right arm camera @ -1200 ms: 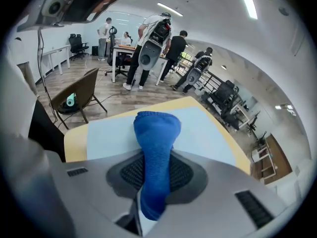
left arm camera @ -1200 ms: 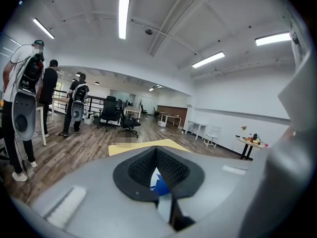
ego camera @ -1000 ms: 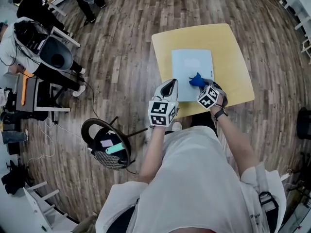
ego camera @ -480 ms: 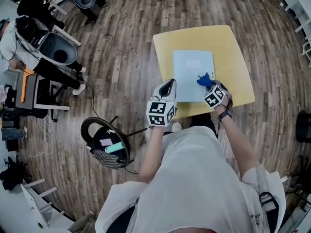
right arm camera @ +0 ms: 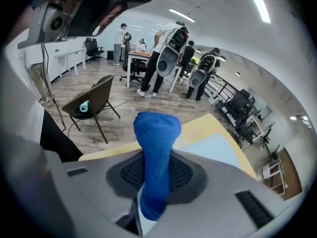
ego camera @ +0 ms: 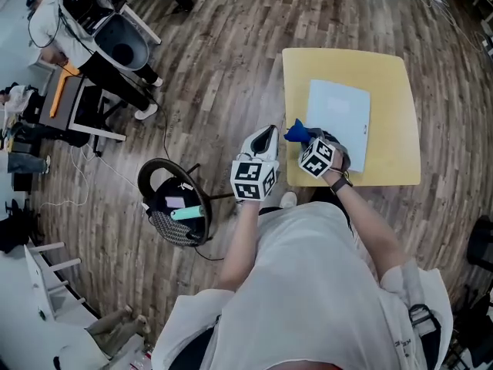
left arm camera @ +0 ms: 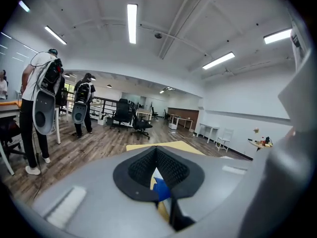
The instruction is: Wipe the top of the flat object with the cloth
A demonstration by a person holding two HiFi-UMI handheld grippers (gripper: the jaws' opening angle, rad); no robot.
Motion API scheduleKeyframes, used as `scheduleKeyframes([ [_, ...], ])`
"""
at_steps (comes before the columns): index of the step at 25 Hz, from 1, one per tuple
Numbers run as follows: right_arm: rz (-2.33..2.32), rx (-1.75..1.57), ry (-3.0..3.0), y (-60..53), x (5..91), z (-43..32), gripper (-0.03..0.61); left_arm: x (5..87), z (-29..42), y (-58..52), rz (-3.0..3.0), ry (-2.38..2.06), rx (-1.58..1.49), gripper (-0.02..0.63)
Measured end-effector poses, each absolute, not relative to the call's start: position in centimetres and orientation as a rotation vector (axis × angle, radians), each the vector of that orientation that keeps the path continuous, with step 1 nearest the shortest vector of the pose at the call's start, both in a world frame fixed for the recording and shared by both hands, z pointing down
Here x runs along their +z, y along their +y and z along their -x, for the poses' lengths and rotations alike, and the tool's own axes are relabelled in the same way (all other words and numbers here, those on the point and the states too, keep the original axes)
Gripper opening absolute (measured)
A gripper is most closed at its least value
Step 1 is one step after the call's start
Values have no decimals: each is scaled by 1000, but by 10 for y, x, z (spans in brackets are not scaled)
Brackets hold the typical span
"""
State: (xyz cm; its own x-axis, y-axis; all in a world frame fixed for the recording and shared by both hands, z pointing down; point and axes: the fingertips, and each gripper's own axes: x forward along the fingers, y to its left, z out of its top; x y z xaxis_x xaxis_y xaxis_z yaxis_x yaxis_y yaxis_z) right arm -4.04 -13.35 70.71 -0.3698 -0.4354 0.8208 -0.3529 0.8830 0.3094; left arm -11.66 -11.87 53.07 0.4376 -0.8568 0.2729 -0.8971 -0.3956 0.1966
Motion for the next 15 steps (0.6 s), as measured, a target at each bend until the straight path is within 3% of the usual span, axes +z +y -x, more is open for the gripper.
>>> scheduleKeyframes([
  [7,-631,-101,-1963,-132,727,25,84,543,111,-122,-2404,-1449,200,3],
  [15,-853,43,-1835,-123,730,-90,84,547,53,-135,-2505,-1267,223,3],
])
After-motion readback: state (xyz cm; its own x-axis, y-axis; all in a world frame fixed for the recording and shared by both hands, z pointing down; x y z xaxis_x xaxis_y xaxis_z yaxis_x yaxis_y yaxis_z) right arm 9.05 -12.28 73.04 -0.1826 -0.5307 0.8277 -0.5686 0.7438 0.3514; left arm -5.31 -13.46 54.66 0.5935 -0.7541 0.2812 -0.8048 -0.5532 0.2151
